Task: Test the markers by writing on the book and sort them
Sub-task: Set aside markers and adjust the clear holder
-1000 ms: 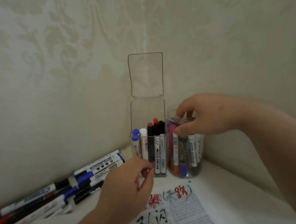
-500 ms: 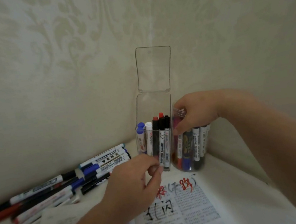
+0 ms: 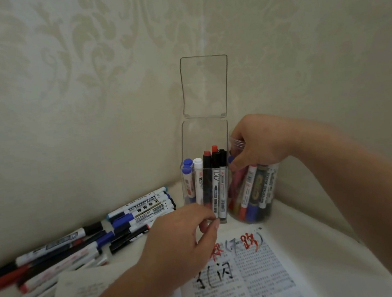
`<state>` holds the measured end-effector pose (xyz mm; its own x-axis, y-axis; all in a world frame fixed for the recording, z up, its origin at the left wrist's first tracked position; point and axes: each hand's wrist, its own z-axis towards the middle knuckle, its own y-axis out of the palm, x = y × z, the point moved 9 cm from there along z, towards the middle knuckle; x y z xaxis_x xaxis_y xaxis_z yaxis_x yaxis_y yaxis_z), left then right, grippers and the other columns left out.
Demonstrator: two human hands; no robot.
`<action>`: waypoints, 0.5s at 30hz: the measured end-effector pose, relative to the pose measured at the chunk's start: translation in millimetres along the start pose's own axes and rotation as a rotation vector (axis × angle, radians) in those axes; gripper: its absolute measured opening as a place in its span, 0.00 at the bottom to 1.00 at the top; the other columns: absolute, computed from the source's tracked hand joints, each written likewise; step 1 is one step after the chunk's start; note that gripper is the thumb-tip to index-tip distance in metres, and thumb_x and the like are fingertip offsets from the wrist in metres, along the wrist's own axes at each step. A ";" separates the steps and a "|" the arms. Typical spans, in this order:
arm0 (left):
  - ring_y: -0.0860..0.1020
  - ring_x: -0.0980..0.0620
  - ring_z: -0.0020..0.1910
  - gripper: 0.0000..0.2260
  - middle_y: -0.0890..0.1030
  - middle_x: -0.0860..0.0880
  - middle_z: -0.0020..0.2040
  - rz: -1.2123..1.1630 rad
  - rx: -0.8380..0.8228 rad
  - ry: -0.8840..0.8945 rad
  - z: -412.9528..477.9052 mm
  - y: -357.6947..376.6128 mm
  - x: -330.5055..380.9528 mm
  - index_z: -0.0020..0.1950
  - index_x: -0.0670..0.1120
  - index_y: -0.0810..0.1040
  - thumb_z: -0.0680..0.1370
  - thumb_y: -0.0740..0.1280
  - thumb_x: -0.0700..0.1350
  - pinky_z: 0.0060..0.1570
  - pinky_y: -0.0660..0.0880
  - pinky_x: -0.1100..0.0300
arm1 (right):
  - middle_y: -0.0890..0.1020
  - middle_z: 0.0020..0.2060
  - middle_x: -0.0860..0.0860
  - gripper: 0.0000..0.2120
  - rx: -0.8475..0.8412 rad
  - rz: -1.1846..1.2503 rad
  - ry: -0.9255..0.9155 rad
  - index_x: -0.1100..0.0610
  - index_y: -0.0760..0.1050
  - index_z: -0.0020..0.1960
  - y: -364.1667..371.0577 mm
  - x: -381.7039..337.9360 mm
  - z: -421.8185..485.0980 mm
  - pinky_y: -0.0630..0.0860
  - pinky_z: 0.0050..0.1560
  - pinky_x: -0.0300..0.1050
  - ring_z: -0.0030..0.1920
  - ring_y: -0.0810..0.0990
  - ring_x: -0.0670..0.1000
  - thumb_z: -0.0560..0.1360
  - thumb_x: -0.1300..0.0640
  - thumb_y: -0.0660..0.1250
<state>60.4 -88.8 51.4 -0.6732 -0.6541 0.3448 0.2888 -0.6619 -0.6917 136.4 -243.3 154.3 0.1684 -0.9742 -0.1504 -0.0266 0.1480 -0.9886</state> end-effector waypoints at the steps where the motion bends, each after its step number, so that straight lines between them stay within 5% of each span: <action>1: 0.70 0.69 0.35 0.05 0.77 0.60 0.37 0.001 -0.002 -0.005 -0.1 0.6 -0.9 0.46 0.56 0.80 0.78 0.65 0.53 0.36 0.64 0.75 | 0.85 0.37 0.48 0.09 0.008 0.002 0.012 0.52 0.83 0.41 0.1 0.5 -0.3 0.78 0.36 0.41 0.39 0.83 0.48 0.71 0.47 0.78; 6: 0.71 0.69 0.36 0.05 0.77 0.61 0.38 0.001 -0.016 -0.023 0.6 2.7 -3.3 0.46 0.56 0.80 0.78 0.65 0.54 0.37 0.65 0.75 | 0.84 0.37 0.52 0.10 0.091 -0.016 0.084 0.54 0.82 0.39 -3.5 5.3 -3.8 0.83 0.41 0.47 0.40 0.83 0.52 0.70 0.50 0.79; 9: 0.71 0.69 0.36 0.06 0.77 0.61 0.38 0.002 -0.020 -0.029 0.6 3.0 -4.0 0.46 0.56 0.80 0.78 0.64 0.54 0.36 0.64 0.75 | 0.85 0.34 0.51 0.09 0.094 0.033 0.113 0.54 0.82 0.37 -12.1 9.8 -7.9 0.81 0.35 0.44 0.37 0.84 0.51 0.68 0.51 0.80; 15: 0.72 0.69 0.37 0.06 0.77 0.61 0.37 -0.015 -0.023 -0.034 0.2 3.8 -4.1 0.46 0.55 0.80 0.78 0.64 0.54 0.37 0.64 0.77 | 0.86 0.36 0.51 0.10 0.134 0.254 0.158 0.54 0.82 0.46 -19.1 17.1 -11.4 0.84 0.38 0.48 0.37 0.86 0.52 0.68 0.57 0.80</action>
<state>64.4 -88.7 47.5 -0.6533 -0.6568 0.3766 0.2628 -0.6632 -0.7007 128.6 -264.8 170.6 0.0179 -0.9159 -0.4010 0.0838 0.4010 -0.9122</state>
